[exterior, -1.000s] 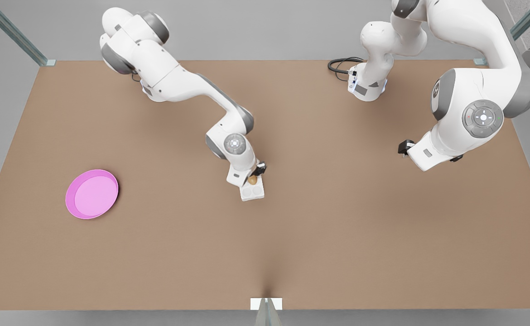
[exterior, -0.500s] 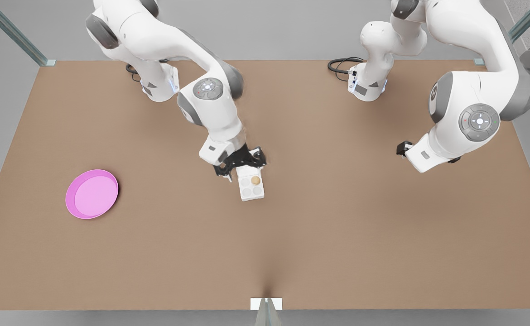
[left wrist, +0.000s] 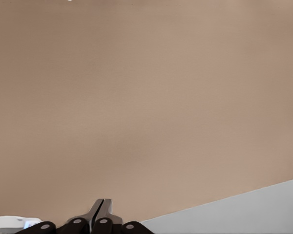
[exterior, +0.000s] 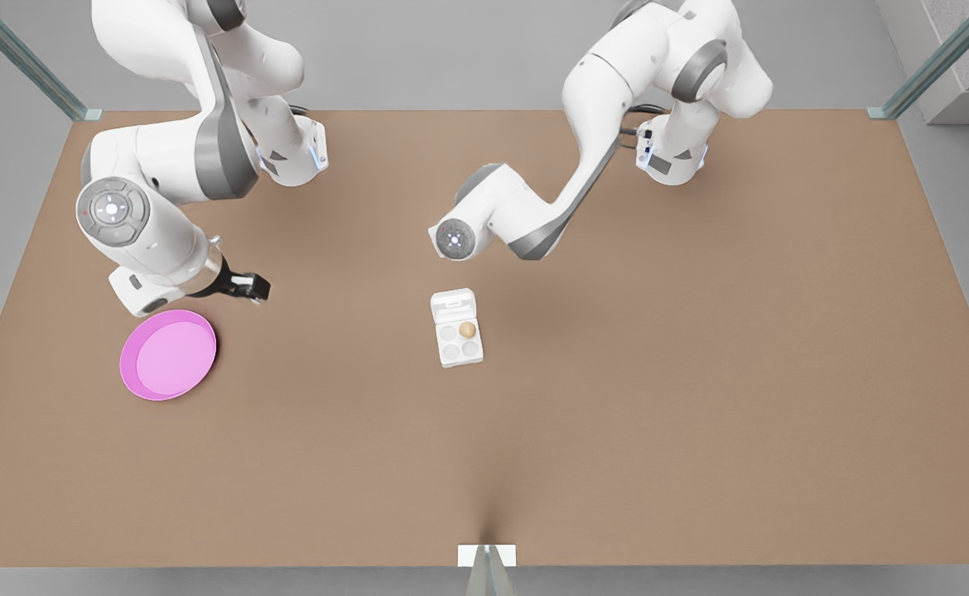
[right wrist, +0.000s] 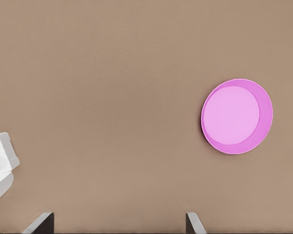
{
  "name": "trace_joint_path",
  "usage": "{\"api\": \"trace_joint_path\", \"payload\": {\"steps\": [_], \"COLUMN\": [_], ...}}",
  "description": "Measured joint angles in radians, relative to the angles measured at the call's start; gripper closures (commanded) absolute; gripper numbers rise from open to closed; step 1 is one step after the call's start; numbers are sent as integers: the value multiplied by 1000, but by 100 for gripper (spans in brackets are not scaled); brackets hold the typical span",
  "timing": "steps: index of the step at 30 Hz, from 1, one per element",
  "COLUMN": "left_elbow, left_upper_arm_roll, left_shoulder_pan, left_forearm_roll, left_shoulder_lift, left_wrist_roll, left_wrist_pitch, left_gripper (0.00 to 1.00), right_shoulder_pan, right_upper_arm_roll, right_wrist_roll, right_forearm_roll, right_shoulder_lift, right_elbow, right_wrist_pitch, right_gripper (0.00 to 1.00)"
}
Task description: Pack egg into the box and close the box lid
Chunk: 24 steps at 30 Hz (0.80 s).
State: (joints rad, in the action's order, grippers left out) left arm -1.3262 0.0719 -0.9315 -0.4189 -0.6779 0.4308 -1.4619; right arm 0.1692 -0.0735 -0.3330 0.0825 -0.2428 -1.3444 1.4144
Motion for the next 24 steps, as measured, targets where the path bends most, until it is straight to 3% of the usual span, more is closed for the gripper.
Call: {"api": "trace_joint_path", "payload": {"steps": [4,9,24], "left_elbow": [-1,-32,2], "left_upper_arm_roll": [2,0,103], "left_shoulder_pan": [-38,-69,-76], "left_forearm_roll": [11,34,75], "left_shoulder_lift": [-37,-100,-119], "left_wrist_roll": [156,307,575], "left_wrist_pitch": [-250,-420,-526], "left_gripper": [79,79,79], "right_shoulder_pan": [0,-2,-2], "right_upper_arm_roll": [0,1,1], "right_wrist_roll": [31,60,113], "right_forearm_roll": [3,6,21], "right_shoulder_lift": [1,1,1], "right_elbow": [0,0,0], "right_wrist_pitch": [-32,-51,-64], "right_gripper": [0,0,0]}}
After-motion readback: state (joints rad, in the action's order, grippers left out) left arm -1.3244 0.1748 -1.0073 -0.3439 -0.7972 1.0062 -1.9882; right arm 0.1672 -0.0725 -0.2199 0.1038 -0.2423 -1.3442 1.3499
